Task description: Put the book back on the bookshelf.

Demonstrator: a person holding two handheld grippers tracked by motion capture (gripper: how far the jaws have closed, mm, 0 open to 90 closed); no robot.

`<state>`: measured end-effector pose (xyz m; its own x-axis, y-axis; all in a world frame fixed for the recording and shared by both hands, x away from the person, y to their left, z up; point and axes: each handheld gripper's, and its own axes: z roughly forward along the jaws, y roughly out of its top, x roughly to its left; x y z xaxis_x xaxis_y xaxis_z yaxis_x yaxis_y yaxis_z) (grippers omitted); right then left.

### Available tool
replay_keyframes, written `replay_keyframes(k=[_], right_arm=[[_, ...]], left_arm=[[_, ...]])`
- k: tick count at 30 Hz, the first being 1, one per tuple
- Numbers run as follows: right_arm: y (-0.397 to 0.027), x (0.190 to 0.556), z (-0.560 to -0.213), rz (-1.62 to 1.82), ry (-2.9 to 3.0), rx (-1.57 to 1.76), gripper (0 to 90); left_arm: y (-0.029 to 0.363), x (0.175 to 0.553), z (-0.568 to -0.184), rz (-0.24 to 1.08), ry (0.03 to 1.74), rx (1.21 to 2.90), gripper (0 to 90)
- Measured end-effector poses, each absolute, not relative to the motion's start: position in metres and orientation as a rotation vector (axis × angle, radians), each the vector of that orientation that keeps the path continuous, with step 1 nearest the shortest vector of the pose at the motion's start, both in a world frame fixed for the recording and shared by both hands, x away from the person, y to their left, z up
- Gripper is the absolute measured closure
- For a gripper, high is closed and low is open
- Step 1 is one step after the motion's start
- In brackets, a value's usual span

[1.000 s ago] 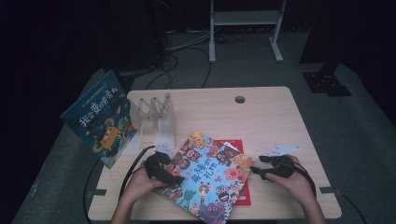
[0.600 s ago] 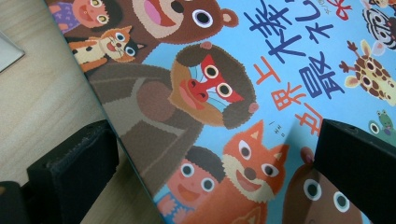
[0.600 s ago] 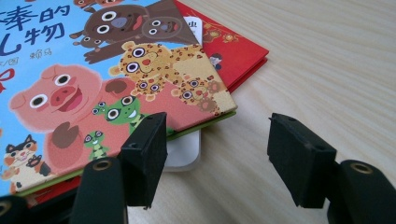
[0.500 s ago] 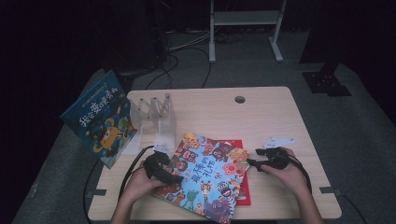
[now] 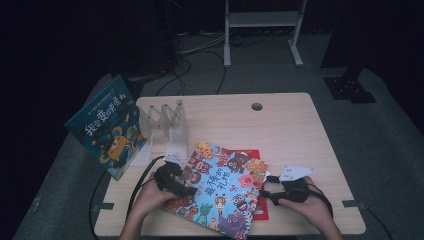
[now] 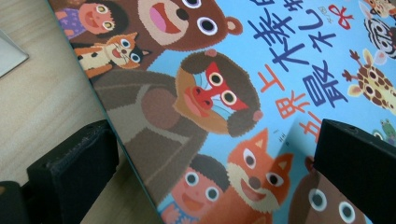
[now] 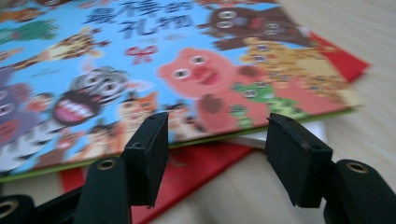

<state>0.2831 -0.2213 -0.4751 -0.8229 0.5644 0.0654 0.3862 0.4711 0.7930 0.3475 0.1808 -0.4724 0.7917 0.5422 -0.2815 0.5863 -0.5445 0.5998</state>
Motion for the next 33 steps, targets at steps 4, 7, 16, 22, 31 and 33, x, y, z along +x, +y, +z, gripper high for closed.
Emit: replay_keyframes(k=[4,7,16,22,31,33], right_arm=[[-0.214,0.278,-0.478,1.285,2.553,0.773,38.9],[-0.215,0.279,-0.478,1.298,2.558,0.764,39.0],[-0.215,0.281,-0.477,1.288,2.571,0.751,39.0],[-0.212,0.28,-0.478,1.296,2.571,0.771,39.2],[-0.196,0.281,-0.478,1.306,2.589,0.748,38.6],[-0.193,0.281,-0.478,1.302,2.588,0.753,38.5]], left_arm=[[0.18,0.35,-0.474,-0.094,0.836,2.256,0.0],[0.181,0.351,-0.475,-0.103,0.831,2.248,0.0],[0.181,0.351,-0.477,-0.136,0.831,2.241,0.0],[0.184,0.354,-0.478,-0.145,0.844,2.233,0.0],[0.194,0.361,-0.479,-0.156,0.882,2.22,0.0],[0.195,0.363,-0.479,-0.156,0.891,2.215,0.0]])
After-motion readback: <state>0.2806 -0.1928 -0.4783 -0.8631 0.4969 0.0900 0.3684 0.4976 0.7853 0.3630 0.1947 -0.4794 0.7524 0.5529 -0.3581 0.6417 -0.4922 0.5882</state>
